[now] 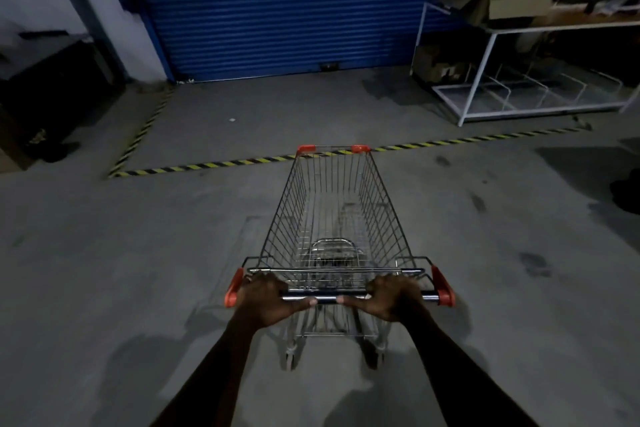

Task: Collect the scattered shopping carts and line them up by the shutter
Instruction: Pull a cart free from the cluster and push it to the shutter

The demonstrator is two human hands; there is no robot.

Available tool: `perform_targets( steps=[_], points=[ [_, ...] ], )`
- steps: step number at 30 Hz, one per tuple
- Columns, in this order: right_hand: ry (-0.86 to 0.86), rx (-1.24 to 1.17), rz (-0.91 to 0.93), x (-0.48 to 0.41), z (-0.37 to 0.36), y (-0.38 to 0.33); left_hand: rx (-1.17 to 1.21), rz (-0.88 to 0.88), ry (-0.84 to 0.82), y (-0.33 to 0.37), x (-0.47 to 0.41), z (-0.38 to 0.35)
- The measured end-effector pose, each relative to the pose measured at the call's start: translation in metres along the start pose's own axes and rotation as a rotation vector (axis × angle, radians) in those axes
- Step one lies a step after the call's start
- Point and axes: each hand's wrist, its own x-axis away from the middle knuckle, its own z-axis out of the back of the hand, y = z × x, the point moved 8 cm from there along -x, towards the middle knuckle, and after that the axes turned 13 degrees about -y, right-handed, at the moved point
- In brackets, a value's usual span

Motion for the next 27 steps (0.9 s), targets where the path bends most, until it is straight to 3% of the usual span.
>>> perform_targets(
  steps=[4,12,17,19,21,23,27],
  points=[
    [0.046,0.020,0.012,-0.077,0.049,0.028,0.075,0.002,-0.067,-0.013,-0.105,0.013],
    [0.442,-0.024,-0.071,-0.253,0.160,0.087,0.094,0.039,-0.129,-0.042,-0.321,0.066],
    [0.220,-0.203,-0.246,-0.353,0.200,0.117,0.080,0.044,-0.182,-0.059,-0.440,0.103],
    [0.277,-0.366,-0.255,-0.389,0.214,0.130,0.062,0.060,-0.220,-0.065,-0.484,0.113],
    [0.392,-0.371,-0.250,-0.424,0.233,0.141,0.051,0.060,-0.247,-0.067,-0.526,0.121],
    [0.385,-0.374,-0.233,-0.466,0.252,0.153,0.036,0.068,-0.256,-0.070,-0.567,0.132],
    [0.521,-0.401,-0.189,-0.546,0.297,0.189,-0.022,0.116,-0.186,-0.070,-0.649,0.158]
  ],
)
